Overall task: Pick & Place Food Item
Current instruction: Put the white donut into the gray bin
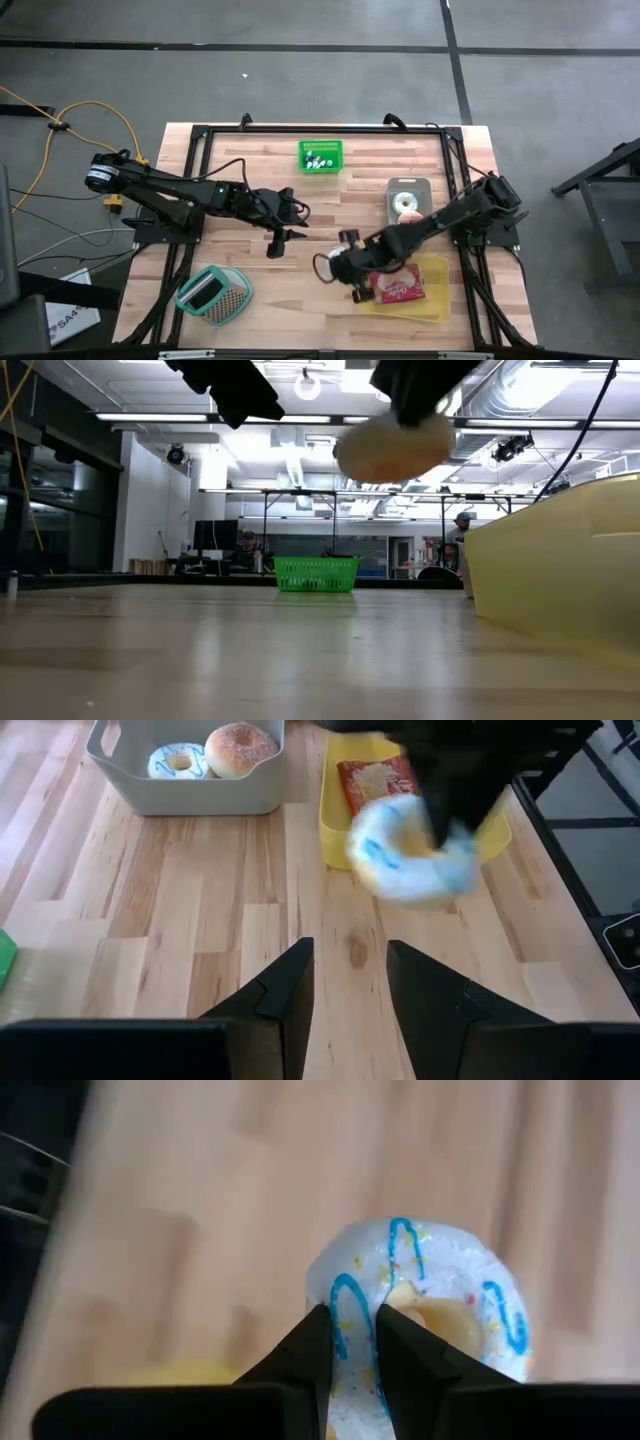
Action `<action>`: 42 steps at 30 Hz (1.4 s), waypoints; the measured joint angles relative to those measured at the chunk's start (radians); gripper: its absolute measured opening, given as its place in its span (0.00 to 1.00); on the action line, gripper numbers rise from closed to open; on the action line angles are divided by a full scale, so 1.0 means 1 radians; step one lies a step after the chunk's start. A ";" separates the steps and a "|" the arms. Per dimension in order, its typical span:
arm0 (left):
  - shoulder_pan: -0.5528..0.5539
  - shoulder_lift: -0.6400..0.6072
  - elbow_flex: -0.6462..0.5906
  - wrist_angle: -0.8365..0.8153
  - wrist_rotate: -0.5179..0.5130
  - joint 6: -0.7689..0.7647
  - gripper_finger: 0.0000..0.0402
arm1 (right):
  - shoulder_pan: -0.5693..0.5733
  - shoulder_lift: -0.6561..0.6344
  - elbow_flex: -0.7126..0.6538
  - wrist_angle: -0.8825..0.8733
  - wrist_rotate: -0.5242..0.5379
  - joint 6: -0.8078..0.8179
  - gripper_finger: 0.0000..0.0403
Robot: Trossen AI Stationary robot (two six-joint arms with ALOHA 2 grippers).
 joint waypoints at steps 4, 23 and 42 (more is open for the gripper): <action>0.000 0.000 0.000 0.001 0.000 0.000 0.30 | -0.044 0.000 -0.003 -0.040 0.002 0.006 0.16; 0.000 0.000 0.000 0.005 0.001 0.021 0.30 | -0.304 -0.400 -0.479 0.121 0.083 0.088 0.16; 0.000 0.000 0.000 0.013 0.001 0.076 0.30 | -0.433 -0.767 -0.778 0.041 0.208 0.301 0.16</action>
